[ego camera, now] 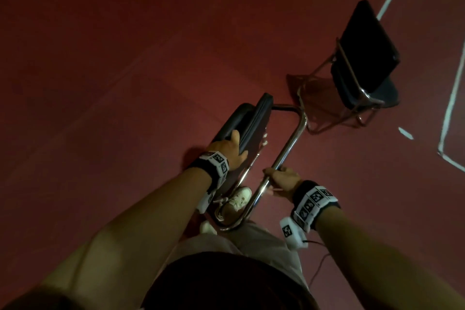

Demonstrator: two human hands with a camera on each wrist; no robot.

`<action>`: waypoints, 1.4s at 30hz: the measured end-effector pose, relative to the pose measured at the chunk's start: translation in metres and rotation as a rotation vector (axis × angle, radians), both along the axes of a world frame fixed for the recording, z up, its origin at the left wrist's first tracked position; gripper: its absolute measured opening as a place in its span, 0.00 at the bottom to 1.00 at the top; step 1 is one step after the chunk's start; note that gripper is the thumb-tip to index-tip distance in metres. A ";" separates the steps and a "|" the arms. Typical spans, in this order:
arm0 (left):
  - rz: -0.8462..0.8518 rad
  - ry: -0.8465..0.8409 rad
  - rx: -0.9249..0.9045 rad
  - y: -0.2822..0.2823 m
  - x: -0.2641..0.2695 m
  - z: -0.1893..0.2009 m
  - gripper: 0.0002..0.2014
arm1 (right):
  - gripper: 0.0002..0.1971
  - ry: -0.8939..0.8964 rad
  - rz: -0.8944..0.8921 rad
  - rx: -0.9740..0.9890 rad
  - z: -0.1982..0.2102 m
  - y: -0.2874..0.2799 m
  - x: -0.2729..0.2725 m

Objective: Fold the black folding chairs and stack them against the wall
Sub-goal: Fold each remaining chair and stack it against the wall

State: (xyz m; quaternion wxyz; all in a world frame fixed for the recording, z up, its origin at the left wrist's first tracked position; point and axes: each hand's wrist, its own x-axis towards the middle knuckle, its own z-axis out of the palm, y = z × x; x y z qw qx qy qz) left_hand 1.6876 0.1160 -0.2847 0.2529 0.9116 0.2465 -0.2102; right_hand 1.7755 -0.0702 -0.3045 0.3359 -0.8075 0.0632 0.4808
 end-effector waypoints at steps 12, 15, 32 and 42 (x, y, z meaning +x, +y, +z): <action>0.580 0.091 -0.451 0.152 -0.005 0.012 0.41 | 0.25 -0.068 0.547 0.095 0.011 0.244 0.044; 0.878 -0.011 -0.791 0.208 -0.007 0.022 0.32 | 0.24 -0.005 0.568 0.105 0.001 0.304 0.064; -0.001 0.367 0.349 0.436 -0.007 0.078 0.63 | 0.30 -0.125 1.782 0.292 0.073 0.532 0.073; 0.099 0.212 0.177 0.494 -0.043 0.068 0.22 | 0.31 -0.595 2.248 -0.164 0.111 0.643 0.044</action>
